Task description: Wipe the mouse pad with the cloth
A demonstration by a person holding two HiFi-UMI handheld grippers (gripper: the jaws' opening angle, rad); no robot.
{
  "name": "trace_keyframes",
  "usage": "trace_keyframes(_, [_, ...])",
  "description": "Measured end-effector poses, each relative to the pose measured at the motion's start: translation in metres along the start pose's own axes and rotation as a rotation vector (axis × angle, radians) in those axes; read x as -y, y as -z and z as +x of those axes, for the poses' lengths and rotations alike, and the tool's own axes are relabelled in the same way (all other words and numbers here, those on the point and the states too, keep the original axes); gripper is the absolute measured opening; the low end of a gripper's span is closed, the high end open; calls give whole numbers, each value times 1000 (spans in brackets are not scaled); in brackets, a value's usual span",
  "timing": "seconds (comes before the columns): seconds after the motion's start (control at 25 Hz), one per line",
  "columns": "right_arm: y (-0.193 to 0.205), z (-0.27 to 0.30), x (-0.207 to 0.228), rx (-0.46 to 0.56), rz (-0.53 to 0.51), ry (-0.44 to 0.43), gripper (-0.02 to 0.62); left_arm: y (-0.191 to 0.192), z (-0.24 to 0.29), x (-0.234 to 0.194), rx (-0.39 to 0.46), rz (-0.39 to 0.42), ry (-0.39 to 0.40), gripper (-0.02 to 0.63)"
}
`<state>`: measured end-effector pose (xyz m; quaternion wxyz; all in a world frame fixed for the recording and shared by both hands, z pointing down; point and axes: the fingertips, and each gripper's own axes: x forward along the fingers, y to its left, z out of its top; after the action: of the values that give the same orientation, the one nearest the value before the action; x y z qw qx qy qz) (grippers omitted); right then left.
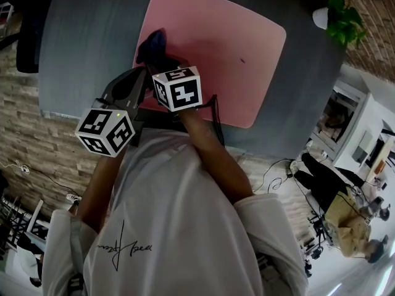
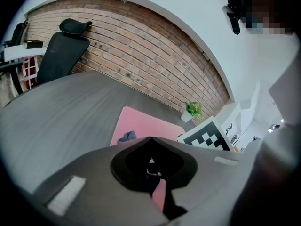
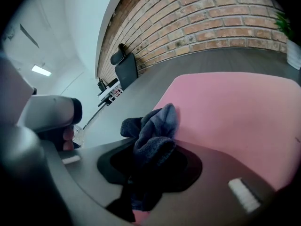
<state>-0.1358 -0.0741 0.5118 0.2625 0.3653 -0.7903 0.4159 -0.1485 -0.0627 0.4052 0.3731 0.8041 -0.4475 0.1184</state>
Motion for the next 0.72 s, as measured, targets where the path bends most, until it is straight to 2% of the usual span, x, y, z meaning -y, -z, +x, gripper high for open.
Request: trace_keyframes(0.72, [27, -23, 4, 3, 15, -14, 132, 8, -7, 26, -5, 28, 21, 11])
